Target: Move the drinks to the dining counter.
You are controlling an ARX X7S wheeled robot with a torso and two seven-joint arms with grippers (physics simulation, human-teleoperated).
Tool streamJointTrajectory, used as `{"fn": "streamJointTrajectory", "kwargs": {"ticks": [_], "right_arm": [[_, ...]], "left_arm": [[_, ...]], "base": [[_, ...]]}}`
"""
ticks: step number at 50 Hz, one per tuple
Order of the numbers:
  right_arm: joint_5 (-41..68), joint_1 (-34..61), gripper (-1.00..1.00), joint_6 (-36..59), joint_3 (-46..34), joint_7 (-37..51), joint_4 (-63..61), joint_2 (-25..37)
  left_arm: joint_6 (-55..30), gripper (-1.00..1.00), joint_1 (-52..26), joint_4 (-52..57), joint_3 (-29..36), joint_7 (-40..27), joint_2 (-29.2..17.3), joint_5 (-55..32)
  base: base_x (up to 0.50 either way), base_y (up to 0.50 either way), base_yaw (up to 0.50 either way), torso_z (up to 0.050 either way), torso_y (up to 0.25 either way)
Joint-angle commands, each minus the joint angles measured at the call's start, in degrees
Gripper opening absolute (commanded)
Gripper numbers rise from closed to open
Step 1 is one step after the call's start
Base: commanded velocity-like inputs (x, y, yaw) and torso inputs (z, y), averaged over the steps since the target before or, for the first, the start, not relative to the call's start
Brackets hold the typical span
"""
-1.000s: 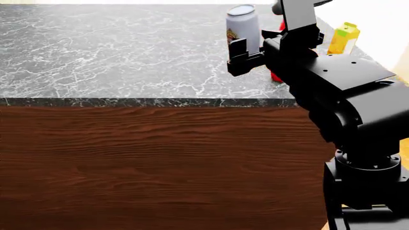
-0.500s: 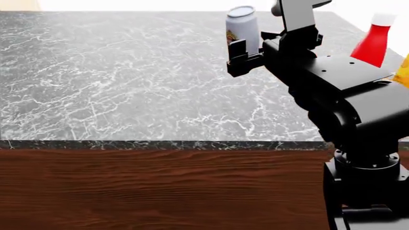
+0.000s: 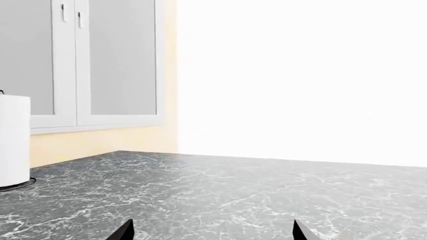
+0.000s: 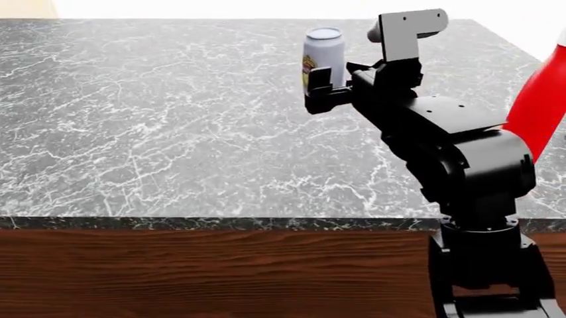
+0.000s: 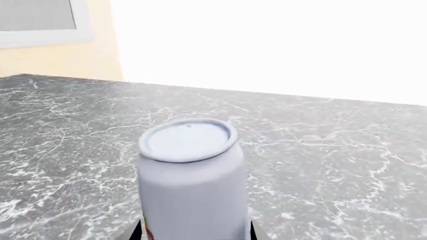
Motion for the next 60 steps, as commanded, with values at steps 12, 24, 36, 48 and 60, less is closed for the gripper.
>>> {"fn": "streamJointTrajectory", "kwargs": {"ticks": [12, 24, 36, 48, 60], "right_arm": [[1.1, -2.9, -1.0, -6.8, 2.2, -1.8, 7.2, -1.9], [1.6, -5.3, -1.0, -9.0, 1.9, -2.3, 8.3, -2.1], [1.6, -6.0, -1.0, -10.2, 0.7, -2.9, 9.9, -2.0], [1.4, -5.7, -1.0, -10.0, -0.8, -3.2, 12.7, -2.2], [1.8, -5.6, -1.0, -9.0, -2.0, -3.3, 13.3, -1.9]], "left_arm": [[0.2, 1.0, -0.2, -0.3, 0.8, 0.3, 0.2, 0.8], [0.4, 1.0, -0.2, -0.4, 1.2, 0.5, 0.4, 1.3], [0.3, 1.0, -0.2, -0.2, 0.8, 0.0, 0.0, 0.7], [0.4, 1.0, 0.0, -0.2, 0.7, 0.2, 0.1, 0.7], [0.5, 1.0, 0.1, -0.2, 0.8, 0.4, 0.3, 0.9]], "base": [[0.0, 0.0, 0.0, 0.001, 0.0], [0.0, 0.0, 0.0, 0.0, 0.001], [0.0, 0.0, 0.0, 0.0, 0.001], [0.0, 0.0, 0.0, 0.0, 0.0], [0.0, 0.0, 0.0, 0.0, 0.001]]}}
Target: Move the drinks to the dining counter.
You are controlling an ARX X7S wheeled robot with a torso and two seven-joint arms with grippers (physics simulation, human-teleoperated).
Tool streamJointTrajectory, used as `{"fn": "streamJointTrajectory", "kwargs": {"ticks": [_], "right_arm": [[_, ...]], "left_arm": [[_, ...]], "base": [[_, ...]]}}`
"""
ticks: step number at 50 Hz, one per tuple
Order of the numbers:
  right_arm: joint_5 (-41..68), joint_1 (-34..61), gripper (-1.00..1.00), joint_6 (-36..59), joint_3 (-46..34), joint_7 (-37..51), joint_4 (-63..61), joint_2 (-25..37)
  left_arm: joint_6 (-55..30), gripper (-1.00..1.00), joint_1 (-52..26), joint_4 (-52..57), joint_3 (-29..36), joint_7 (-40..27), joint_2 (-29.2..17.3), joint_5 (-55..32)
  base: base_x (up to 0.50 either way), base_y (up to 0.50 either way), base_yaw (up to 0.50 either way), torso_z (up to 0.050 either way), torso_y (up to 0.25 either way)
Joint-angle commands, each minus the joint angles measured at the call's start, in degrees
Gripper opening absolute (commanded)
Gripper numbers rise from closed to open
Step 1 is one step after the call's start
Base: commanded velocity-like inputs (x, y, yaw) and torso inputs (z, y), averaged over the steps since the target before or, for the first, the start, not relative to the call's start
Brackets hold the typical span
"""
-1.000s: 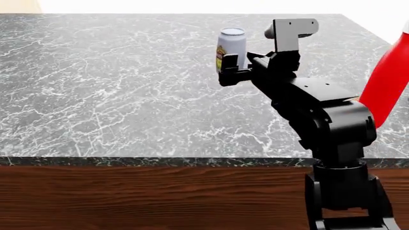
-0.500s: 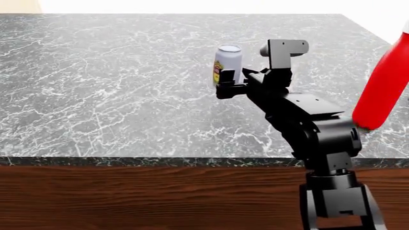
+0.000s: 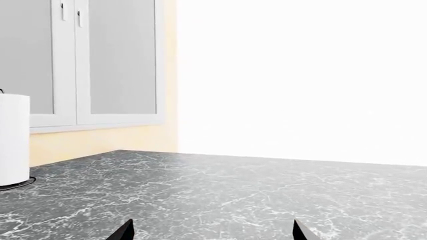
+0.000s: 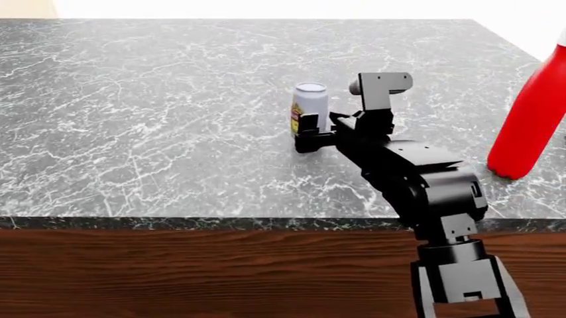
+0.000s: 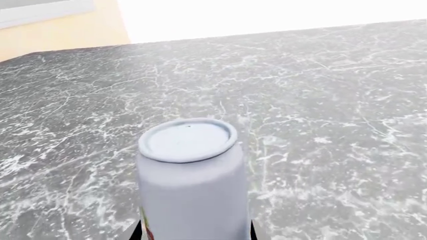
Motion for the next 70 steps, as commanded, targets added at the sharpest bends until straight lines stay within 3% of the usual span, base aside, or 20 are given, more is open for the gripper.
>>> {"fn": "streamJointTrajectory", "kwargs": {"ticks": [1, 5, 6, 22, 46, 56, 64, 70], "right_arm": [[-0.1, 0.5, -1.0, 0.3, -0.8, -0.7, 0.3, 0.2], [0.0, 0.5, -1.0, 0.3, -0.3, 0.3, -0.7, 0.4], [0.1, 0.6, 1.0, 0.4, -0.3, 0.4, -0.9, 0.5], [0.9, 1.1, 1.0, 1.5, -0.4, 1.6, -3.4, 1.2], [10.8, 6.7, 1.0, 18.1, 7.1, 10.8, -33.2, 3.4], [19.2, 15.3, 1.0, 31.6, 15.5, 21.1, -50.7, 1.7], [26.4, 22.8, 1.0, 42.4, 21.3, 27.5, -57.2, -1.2], [46.4, 30.0, 1.0, 43.6, 21.8, 45.4, -54.4, 2.3]], "left_arm": [[0.1, 1.0, 0.1, 0.0, 0.1, 0.2, 0.2, 0.2], [0.1, 1.0, 0.1, 0.0, 0.3, 0.1, 0.2, 0.2], [0.1, 1.0, 0.1, 0.1, 0.3, 0.2, 0.2, 0.4], [0.1, 1.0, 0.0, -0.1, 0.2, -0.2, -0.1, -0.1], [0.2, 1.0, -0.1, 0.3, 0.7, -0.3, -0.2, 0.2], [0.3, 1.0, -0.1, 0.4, 0.6, -0.4, -0.2, 0.0], [0.2, 1.0, 0.2, 0.8, -0.6, -1.2, -1.0, -1.8], [0.3, 1.0, 0.2, 1.0, -1.2, -1.5, -1.2, -2.7]], "base": [[0.0, 0.0, 0.0, 0.01, 0.0], [0.0, 0.0, 0.0, 0.0, 0.0], [0.0, 0.0, 0.0, 0.0, 0.0], [0.0, 0.0, 0.0, 0.0, 0.0], [0.0, 0.0, 0.0, 0.0, 0.0], [0.0, 0.0, 0.0, 0.0, 0.0], [0.0, 0.0, 0.0, 0.0, 0.0], [0.0, 0.0, 0.0, 0.0, 0.0]]}}
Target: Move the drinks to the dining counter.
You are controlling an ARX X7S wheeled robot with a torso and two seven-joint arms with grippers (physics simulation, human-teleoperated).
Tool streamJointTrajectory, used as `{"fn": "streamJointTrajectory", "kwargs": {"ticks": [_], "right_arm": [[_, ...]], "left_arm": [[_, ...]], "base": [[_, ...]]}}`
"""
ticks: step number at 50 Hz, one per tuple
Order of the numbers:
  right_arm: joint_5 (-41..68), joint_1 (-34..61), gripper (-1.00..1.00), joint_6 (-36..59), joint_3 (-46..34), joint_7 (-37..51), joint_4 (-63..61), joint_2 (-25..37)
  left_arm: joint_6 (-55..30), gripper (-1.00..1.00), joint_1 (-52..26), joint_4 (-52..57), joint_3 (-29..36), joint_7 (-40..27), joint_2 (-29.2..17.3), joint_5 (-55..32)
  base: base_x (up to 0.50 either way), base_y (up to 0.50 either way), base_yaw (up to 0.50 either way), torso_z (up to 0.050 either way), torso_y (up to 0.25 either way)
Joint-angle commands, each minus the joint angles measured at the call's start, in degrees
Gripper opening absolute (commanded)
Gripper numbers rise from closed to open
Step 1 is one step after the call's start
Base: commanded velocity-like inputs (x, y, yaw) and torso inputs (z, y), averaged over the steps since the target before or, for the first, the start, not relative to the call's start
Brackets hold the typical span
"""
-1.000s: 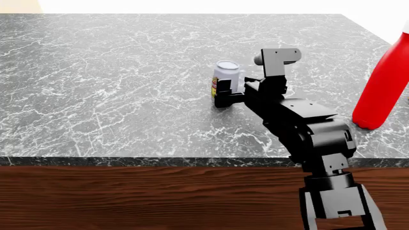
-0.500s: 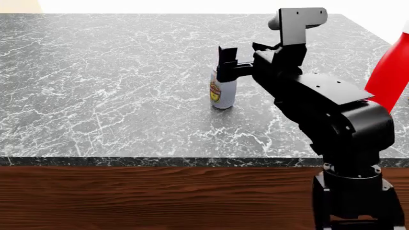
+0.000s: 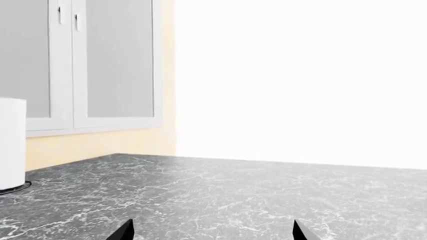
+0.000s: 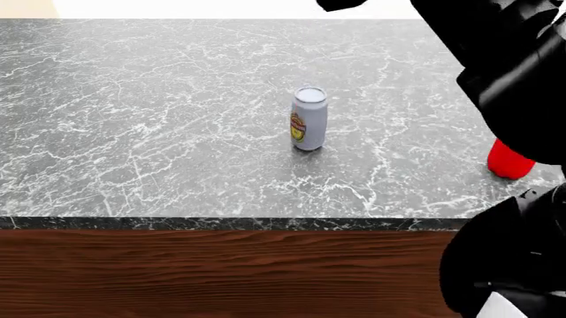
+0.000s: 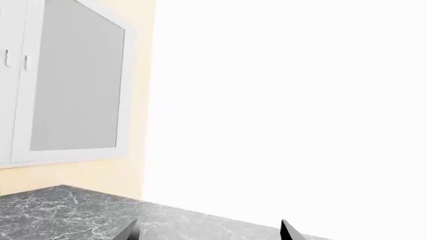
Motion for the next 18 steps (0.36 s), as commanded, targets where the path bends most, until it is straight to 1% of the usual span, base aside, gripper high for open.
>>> {"fn": "streamJointTrajectory", "kwargs": {"ticks": [1, 5, 8, 11, 13, 18], "right_arm": [[24.4, 11.7, 1.0, 7.9, 4.0, 22.7, -3.5, 2.1], [35.3, 15.7, 1.0, 7.2, 3.0, 32.6, -1.5, 3.9], [39.7, 17.9, 1.0, 6.4, 1.8, 37.2, -0.2, 5.4], [45.0, 22.2, 1.0, 5.3, -0.1, 42.6, 2.2, 7.5], [48.0, 23.5, 1.0, 4.2, -1.0, 45.6, 2.7, 8.6], [53.9, 24.3, 1.0, 1.3, -2.4, 50.8, 1.6, 10.7]], "left_arm": [[0.0, 1.0, 0.2, 0.4, -1.3, -0.8, -0.7, -2.0], [0.1, 1.0, 0.5, 0.8, -2.8, -1.6, -1.3, -3.8], [0.1, 1.0, 0.9, 1.0, -4.5, -2.6, -2.3, -6.0], [0.2, 1.0, 2.0, 1.5, -8.0, -4.4, -4.2, -9.8], [0.4, 1.0, 2.7, 1.6, -10.0, -5.1, -4.9, -11.8], [0.7, 1.0, 3.3, 2.0, -12.0, -5.8, -5.6, -13.8]], "base": [[0.0, 0.0, 0.0, 0.0, 0.0], [0.0, 0.0, 0.0, 0.0, 0.0], [0.0, 0.0, 0.0, 0.0, 0.0], [0.0, 0.0, 0.0, 0.0, 0.0], [0.0, 0.0, 0.0, 0.0, 0.0], [0.0, 0.0, 0.0, 0.0, 0.0]]}}
